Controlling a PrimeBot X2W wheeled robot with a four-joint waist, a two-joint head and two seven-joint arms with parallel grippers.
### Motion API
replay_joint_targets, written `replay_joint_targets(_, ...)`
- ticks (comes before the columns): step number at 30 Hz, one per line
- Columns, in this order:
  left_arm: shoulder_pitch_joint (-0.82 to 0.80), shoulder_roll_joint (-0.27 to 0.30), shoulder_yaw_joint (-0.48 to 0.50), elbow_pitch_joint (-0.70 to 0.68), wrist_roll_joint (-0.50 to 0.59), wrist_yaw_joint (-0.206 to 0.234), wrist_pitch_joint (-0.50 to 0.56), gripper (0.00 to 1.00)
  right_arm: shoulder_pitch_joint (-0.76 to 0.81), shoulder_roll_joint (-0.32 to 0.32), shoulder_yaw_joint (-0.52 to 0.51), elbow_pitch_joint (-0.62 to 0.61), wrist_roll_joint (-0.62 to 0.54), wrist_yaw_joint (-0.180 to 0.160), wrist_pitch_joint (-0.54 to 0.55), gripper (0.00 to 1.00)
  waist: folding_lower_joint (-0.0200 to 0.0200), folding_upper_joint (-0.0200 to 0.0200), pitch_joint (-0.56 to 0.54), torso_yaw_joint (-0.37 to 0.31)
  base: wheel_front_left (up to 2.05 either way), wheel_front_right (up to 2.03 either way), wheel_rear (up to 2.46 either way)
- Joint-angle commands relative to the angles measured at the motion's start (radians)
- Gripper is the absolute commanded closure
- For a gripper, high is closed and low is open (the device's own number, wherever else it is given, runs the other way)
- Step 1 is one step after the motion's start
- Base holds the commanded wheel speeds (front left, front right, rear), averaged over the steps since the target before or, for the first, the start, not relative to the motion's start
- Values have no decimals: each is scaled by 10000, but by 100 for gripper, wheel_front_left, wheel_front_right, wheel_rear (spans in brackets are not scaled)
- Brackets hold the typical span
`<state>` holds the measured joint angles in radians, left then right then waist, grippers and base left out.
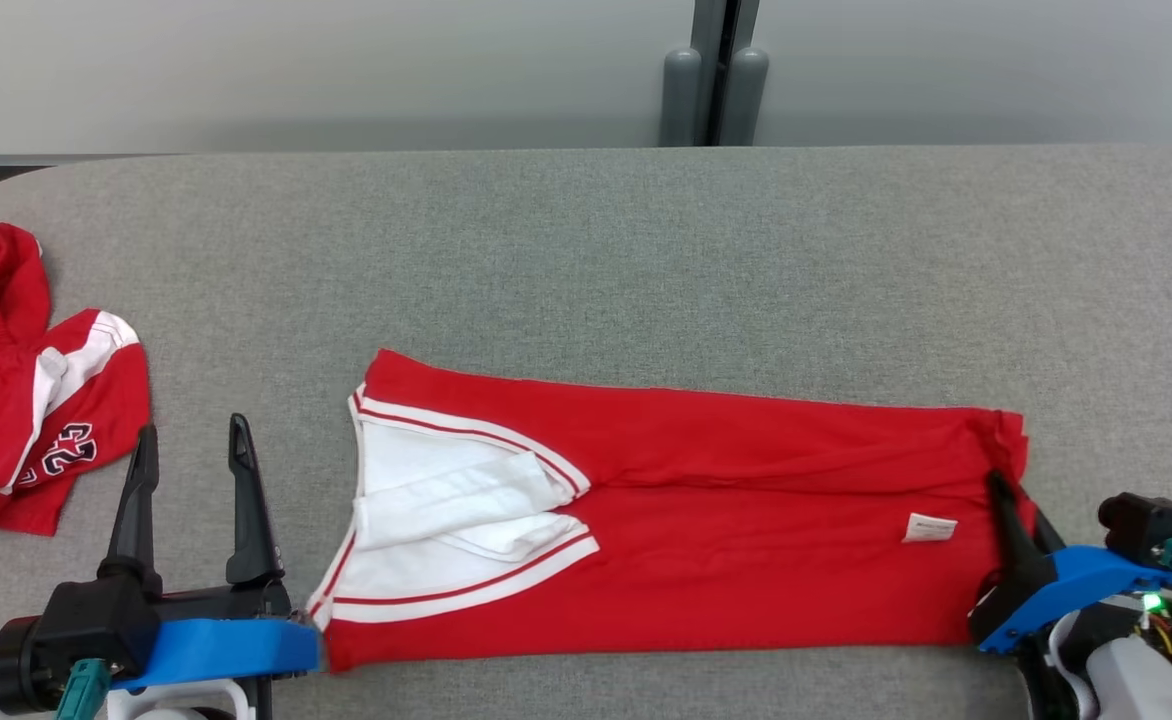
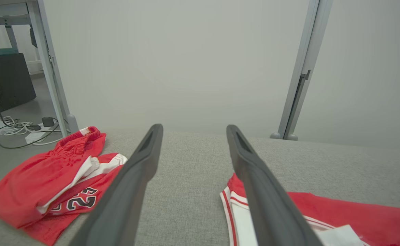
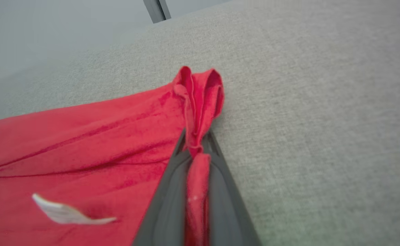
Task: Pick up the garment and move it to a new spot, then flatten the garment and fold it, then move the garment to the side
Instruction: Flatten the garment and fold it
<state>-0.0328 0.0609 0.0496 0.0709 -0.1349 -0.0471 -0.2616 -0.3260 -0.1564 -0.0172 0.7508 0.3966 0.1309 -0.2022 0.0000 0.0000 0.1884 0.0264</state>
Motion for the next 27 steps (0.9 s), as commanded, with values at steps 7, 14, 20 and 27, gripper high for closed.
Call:
replay_joint_targets(7,145,-73,192,-40,149,-117,-47,0,-230,-1170,-574,77,140,-1,-234,100,0,0,-197,-57,0,0,0)
replay_joint_targets(14,193,-99,251,-5,199,-152,-47,0,-371,-1584,-685,-251,-38,1,-128,100,0,0,-262,-108,0,0,0)
replay_joint_targets(20,140,-106,281,28,203,-150,-47,0,-289,-1310,-536,-843,-161,1,-68,100,0,0,-247,-122,0,0,0)
replay_joint_targets(27,53,-111,188,102,60,-68,-47,0,145,-488,242,-2553,-370,1,376,100,0,0,-198,-134,0,0,0)
